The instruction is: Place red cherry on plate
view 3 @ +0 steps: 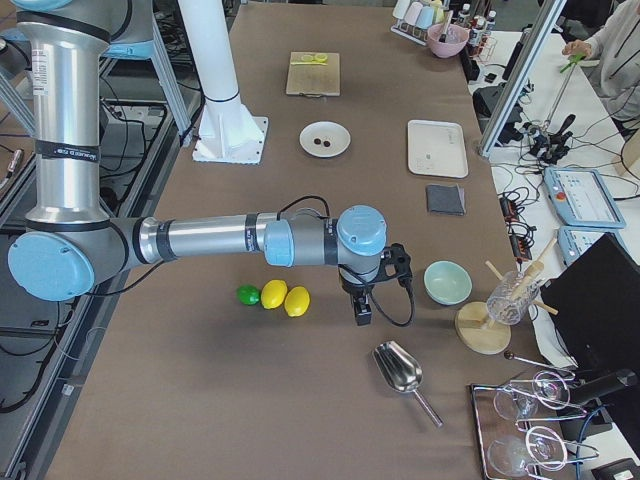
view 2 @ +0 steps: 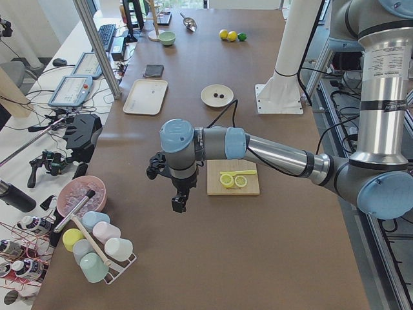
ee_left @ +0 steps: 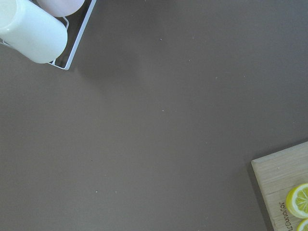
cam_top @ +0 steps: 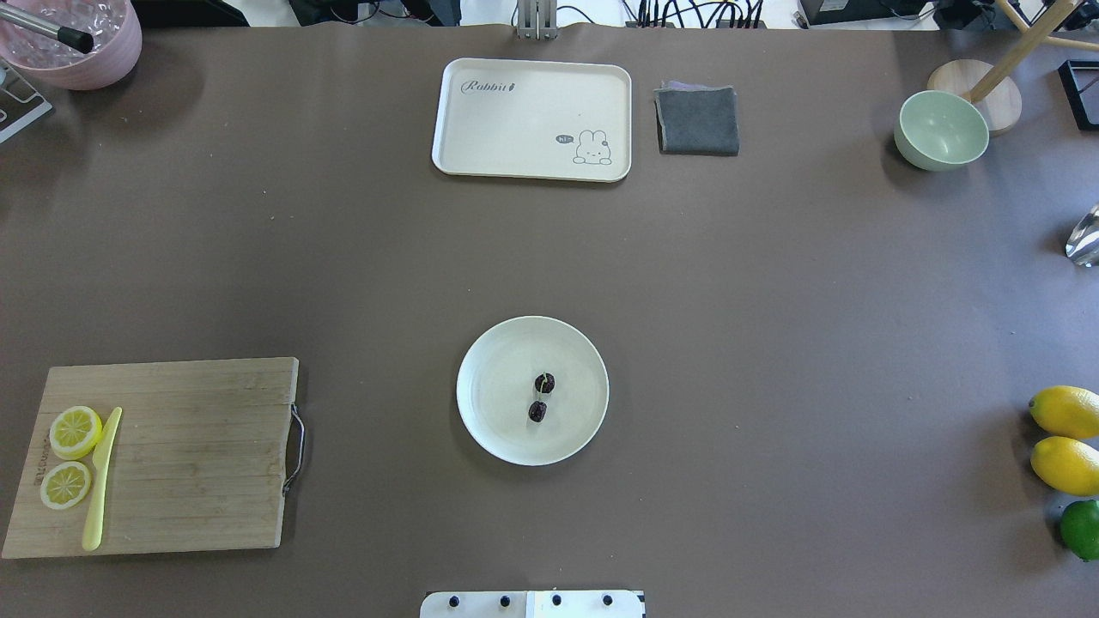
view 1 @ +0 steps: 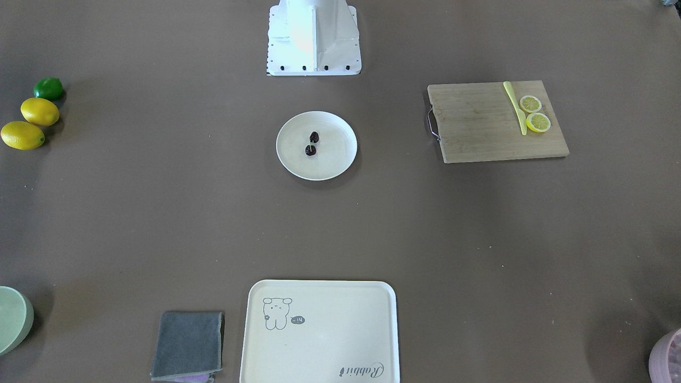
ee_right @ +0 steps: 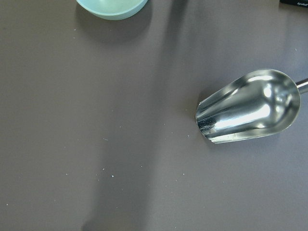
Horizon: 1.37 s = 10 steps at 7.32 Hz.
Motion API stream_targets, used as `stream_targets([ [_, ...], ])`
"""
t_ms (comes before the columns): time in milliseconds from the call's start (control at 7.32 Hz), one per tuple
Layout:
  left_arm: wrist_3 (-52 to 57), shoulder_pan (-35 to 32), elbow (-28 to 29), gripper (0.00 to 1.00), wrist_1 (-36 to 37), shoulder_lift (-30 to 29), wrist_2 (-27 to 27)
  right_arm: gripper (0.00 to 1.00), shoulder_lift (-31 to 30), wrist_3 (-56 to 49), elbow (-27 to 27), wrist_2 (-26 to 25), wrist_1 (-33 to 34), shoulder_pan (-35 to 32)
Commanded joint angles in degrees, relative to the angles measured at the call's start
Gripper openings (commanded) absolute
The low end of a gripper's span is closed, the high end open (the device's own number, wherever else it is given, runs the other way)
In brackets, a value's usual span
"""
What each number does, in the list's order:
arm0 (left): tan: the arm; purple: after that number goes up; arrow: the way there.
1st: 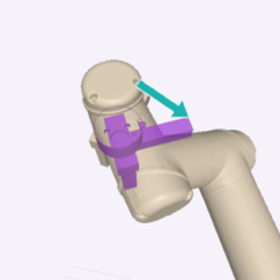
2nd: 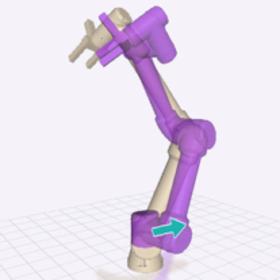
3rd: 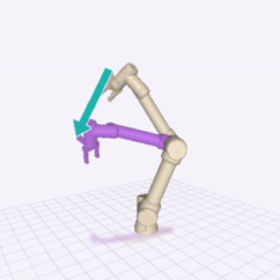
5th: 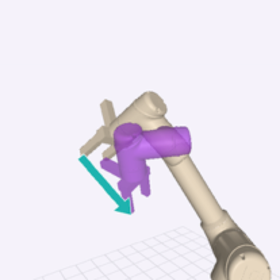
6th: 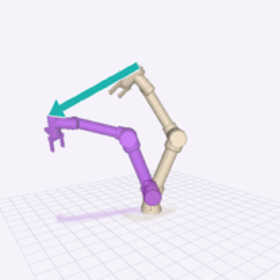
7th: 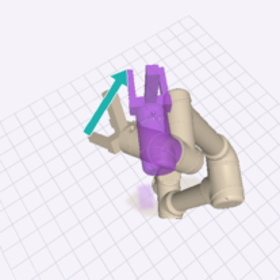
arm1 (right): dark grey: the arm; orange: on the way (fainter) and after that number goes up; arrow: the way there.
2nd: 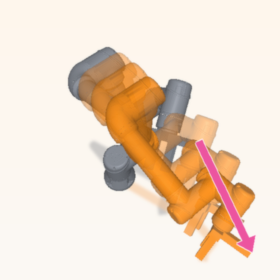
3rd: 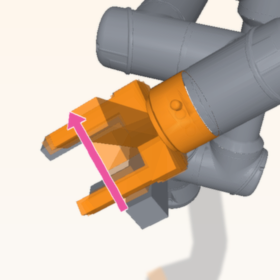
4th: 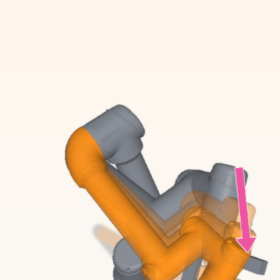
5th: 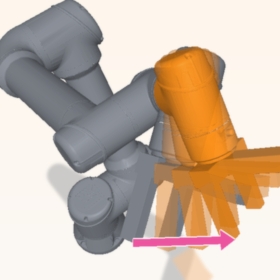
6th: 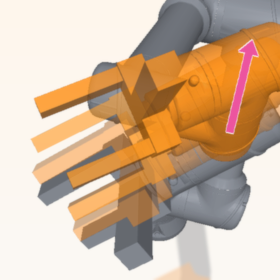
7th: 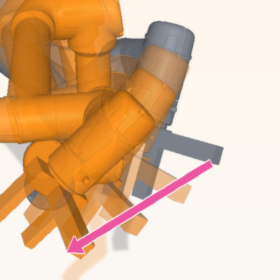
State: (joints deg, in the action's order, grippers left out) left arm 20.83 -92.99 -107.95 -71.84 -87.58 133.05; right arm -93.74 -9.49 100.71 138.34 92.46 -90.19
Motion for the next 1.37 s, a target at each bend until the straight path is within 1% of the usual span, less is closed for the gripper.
stream_targets([
  [0,0.08,-0.08,-0.94,0.98,0.12,0.83,-0.16,1.0,-0.04,0.0,0.01,0.0,0.0,0.02],
  [957,0.0,-0.08,-0.94,0.98,0.12,1.18,-0.6,1.0,0.57,0.26,0.1,-0.18,-0.09,0.89],
  [1230,-0.09,-0.17,-1.38,0.98,0.12,1.18,-0.6,1.0,0.92,1.75,0.28,-0.26,-0.09,1.25],
])
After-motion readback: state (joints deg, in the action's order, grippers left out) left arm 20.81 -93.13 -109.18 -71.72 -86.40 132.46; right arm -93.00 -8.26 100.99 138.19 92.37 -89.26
